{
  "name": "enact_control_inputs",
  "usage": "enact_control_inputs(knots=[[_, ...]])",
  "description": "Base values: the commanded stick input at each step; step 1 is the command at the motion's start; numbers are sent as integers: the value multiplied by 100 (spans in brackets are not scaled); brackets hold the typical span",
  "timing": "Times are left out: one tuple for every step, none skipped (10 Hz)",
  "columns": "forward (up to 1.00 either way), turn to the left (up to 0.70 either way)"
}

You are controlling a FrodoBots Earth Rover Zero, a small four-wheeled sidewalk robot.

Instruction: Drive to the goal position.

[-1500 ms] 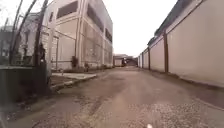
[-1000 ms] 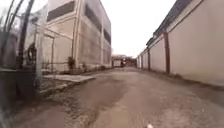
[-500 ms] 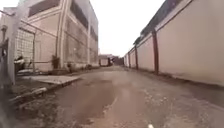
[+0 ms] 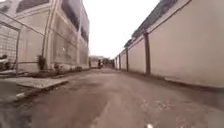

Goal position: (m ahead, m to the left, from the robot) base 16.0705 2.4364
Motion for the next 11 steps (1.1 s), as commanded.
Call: enact_control_inputs(knots=[[70,-35],[70,-35],[70,-14],[70,0],[70,0],[70,0],[70,-16],[70,-35],[70,-35],[70,0],[70,0]])
